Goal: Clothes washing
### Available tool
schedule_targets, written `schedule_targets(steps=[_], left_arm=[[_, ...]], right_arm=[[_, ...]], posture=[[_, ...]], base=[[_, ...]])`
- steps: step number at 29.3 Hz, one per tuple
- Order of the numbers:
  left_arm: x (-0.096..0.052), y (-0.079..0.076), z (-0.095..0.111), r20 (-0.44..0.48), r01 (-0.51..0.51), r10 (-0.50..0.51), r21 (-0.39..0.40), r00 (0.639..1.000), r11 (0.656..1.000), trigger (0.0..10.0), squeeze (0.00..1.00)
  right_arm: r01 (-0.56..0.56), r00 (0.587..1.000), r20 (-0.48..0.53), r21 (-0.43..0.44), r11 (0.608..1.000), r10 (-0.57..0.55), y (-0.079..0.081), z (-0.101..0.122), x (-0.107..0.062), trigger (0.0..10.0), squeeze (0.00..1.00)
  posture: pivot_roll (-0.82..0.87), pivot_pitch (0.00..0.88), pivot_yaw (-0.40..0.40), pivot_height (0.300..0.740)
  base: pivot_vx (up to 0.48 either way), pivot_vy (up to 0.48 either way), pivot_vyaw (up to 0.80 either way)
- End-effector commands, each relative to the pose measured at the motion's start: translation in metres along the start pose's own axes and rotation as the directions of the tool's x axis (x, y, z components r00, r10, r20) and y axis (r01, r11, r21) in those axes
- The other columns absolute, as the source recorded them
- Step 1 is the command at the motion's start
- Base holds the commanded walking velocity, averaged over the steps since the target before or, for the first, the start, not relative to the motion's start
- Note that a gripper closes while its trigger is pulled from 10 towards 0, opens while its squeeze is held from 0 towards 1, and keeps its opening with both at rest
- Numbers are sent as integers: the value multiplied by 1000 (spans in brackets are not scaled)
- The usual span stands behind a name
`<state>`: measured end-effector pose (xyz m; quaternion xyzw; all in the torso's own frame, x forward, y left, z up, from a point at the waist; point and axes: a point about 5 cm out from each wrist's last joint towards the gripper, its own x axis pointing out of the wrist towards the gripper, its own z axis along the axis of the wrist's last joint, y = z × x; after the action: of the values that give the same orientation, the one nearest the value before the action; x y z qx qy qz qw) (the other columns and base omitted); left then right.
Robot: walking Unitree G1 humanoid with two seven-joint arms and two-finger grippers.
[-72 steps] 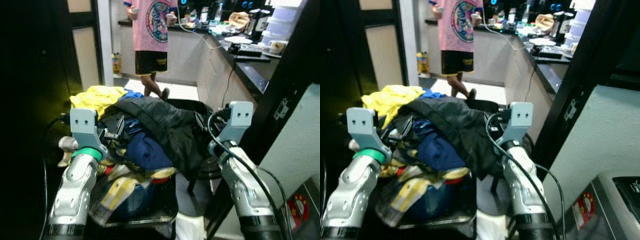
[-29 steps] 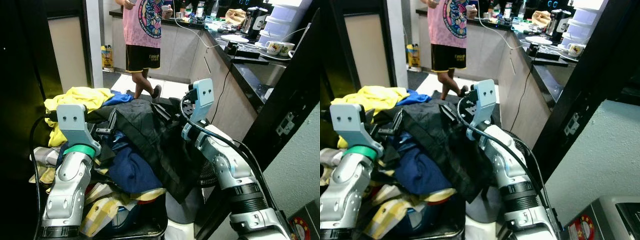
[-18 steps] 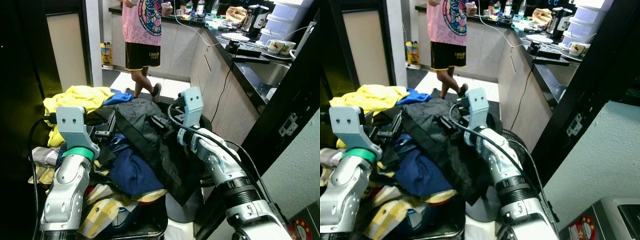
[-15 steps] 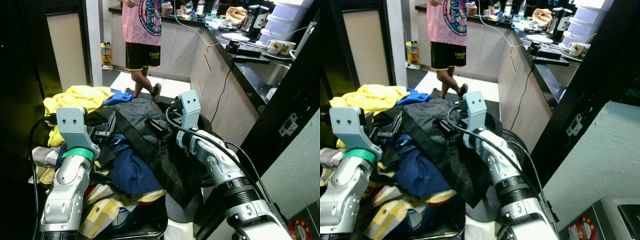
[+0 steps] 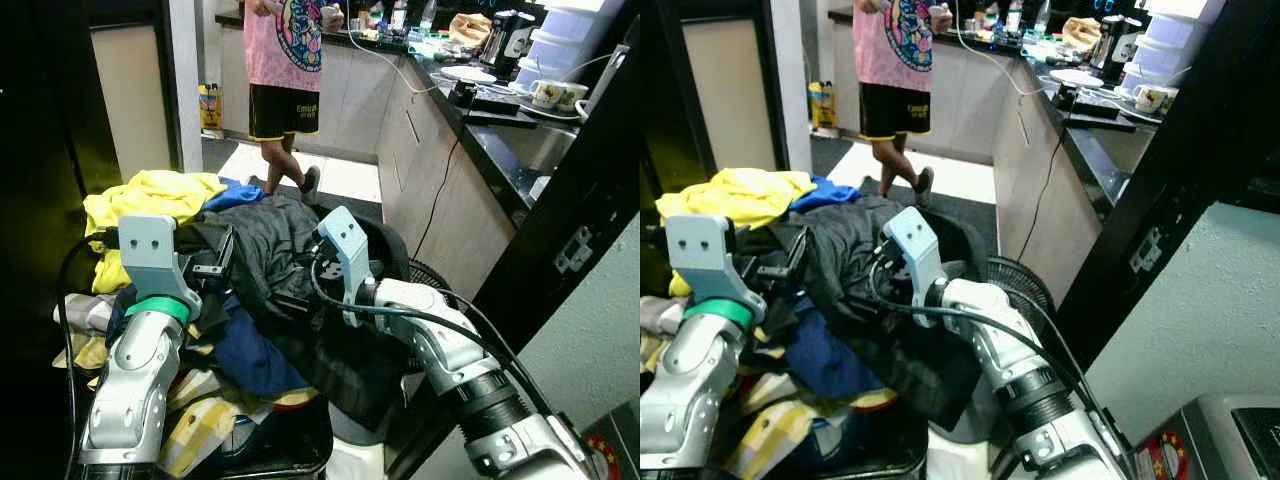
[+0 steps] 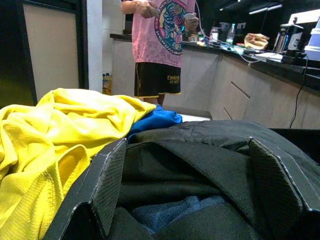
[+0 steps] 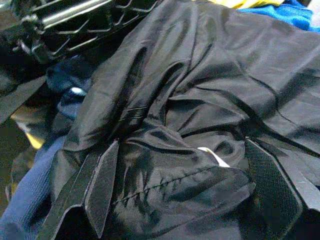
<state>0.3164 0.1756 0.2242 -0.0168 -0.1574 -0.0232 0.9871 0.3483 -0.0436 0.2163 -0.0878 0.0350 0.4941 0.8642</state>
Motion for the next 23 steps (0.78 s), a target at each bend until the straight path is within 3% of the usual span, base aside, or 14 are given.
schedule_targets(steps=[1,11,12,13,14,16,19,23], left_arm=[[-2,-5,-7,-34,22,-22,2,999,1000,10000,0],[-3,-4,-6,-34,21,-20,15,999,1000,10000,0],[-3,-2,-6,-33,16,-15,17,999,1000,10000,0],[-3,-2,-6,-33,16,-15,17,999,1000,10000,0],[-3,-2,-5,-32,12,-12,19,999,1000,10000,0],[-3,-2,-5,-32,12,-12,19,999,1000,10000,0],[-4,-1,-4,-31,10,-10,21,999,1000,10000,0],[-5,-1,-3,-29,12,-12,23,1000,1000,10000,0]], right_arm=[[-43,998,-48,3,999,43,7,-11,2,10000,0],[-107,994,-10,-5,994,107,12,-1,1,10000,0],[-207,978,2,-14,978,207,21,4,-4,10000,0],[-207,978,2,-14,978,207,21,4,-4,10000,0],[-306,952,1,-29,952,306,30,6,-10,10000,0],[-306,952,1,-29,952,306,30,6,-10,10000,0],[-422,906,-21,-52,905,422,39,6,-23,10000,0],[-430,903,-23,-64,901,429,37,6,-33,10000,0]], posture=[[-5,25,-103,740],[-1,24,-106,740],[2,22,-111,740],[2,22,-111,740],[3,22,-110,740],[3,22,-110,740],[2,22,-108,740],[5,23,-106,740]], base=[[0,0,0],[0,0,0],[0,0,0],[0,0,0],[0,0,0],[0,0,0],[0,0,0],[0,0,0]])
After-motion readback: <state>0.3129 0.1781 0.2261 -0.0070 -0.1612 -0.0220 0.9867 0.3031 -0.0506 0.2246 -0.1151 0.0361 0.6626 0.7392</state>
